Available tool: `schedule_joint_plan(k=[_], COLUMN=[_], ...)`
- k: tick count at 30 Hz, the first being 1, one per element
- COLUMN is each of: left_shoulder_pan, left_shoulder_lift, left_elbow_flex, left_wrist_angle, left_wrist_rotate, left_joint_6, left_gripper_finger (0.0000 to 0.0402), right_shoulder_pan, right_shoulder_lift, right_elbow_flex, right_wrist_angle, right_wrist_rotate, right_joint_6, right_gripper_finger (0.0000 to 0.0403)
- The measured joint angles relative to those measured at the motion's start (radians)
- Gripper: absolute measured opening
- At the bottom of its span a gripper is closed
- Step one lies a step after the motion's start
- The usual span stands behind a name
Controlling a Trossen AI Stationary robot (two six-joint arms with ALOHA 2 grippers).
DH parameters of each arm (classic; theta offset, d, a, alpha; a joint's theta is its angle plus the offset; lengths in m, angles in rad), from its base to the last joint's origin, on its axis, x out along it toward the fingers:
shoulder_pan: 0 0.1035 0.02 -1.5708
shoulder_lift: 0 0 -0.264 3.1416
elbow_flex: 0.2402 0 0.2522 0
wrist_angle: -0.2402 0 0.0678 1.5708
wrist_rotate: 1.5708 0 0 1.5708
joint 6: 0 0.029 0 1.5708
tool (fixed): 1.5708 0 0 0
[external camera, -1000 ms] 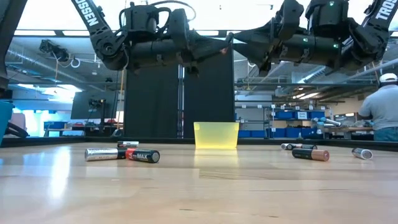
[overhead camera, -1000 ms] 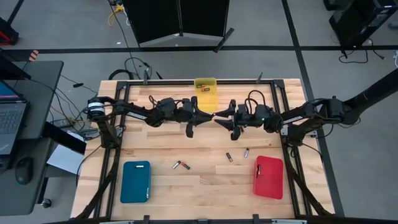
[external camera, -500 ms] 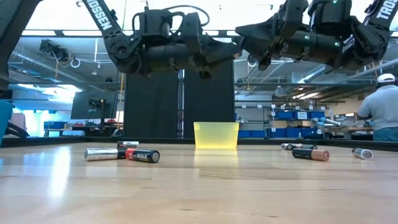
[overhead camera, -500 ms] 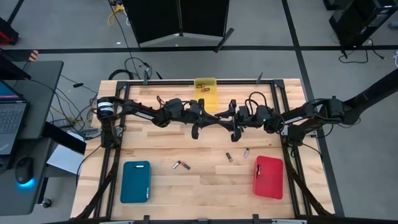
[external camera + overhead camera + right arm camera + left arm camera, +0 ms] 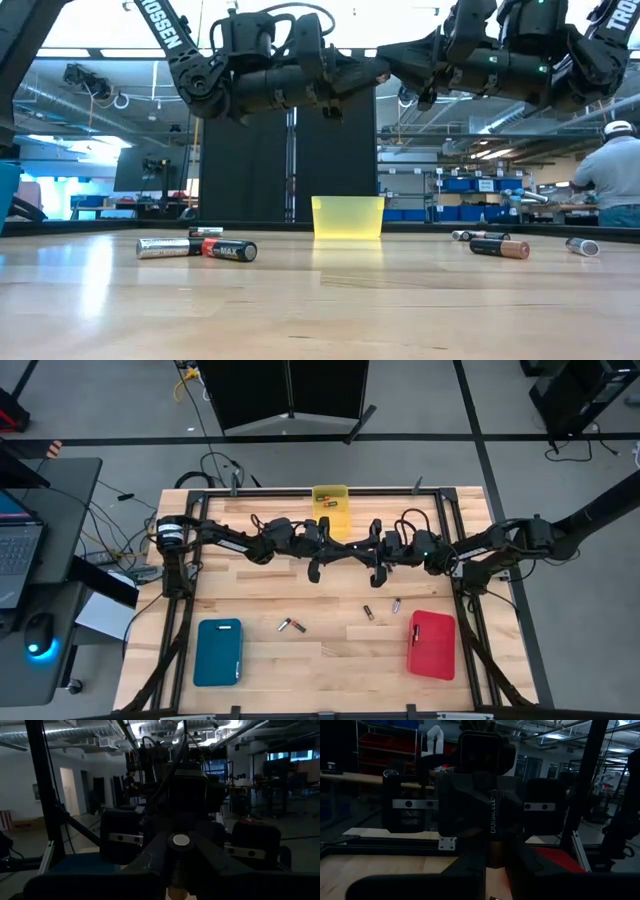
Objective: Sort batteries
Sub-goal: Put the golden battery into the red bin
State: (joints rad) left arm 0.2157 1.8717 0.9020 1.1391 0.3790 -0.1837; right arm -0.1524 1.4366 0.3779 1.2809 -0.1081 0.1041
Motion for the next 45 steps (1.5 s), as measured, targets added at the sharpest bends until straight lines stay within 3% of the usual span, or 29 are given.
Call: schedule_joint_plan(k=[7,13,19,24,28,39,45], left_shoulder_pan=[0.000,0.000,0.001,0.010,0.015,0.012,0.011], left_shoulder_lift=[0.000,-0.001,-0.024,-0.089,-0.153,-0.310,-0.382], left_elbow_flex=[-0.002,-0.003,-0.020,-0.080,-0.142,-0.321,-0.411], left_wrist_angle=[-0.036,-0.148,-0.181,-0.193,-0.190,-0.133,-0.082], left_wrist_rotate=[-0.016,-0.108,-0.134,-0.147,-0.172,-0.205,-0.206], left_joint_6=[0.053,0.167,0.237,0.248,0.265,0.288,0.283], left_gripper_finger=[0.0124,0.0141,0.0143,0.0144,0.0144,0.0144,0.0145], right_shoulder_pan=[-0.003,0.010,0.100,0.233,0.353,0.685,0.824], right_shoulder_lift=[-0.069,-0.194,-0.298,-0.319,-0.312,-0.310,-0.288], right_elbow_flex=[0.049,0.174,0.357,0.489,0.538,0.540,0.540], right_wrist_angle=[-0.150,-0.598,-1.218,-1.627,-1.847,-2.157,-2.402], right_wrist_rotate=[0.005,0.084,0.234,0.344,0.380,0.339,0.228], right_joint_6=[0.032,0.074,0.223,0.515,0.841,1.606,1.928], right_gripper_finger=[0.0064,0.0064,0.0064,0.0064,0.0064,0.0064,0.0064])
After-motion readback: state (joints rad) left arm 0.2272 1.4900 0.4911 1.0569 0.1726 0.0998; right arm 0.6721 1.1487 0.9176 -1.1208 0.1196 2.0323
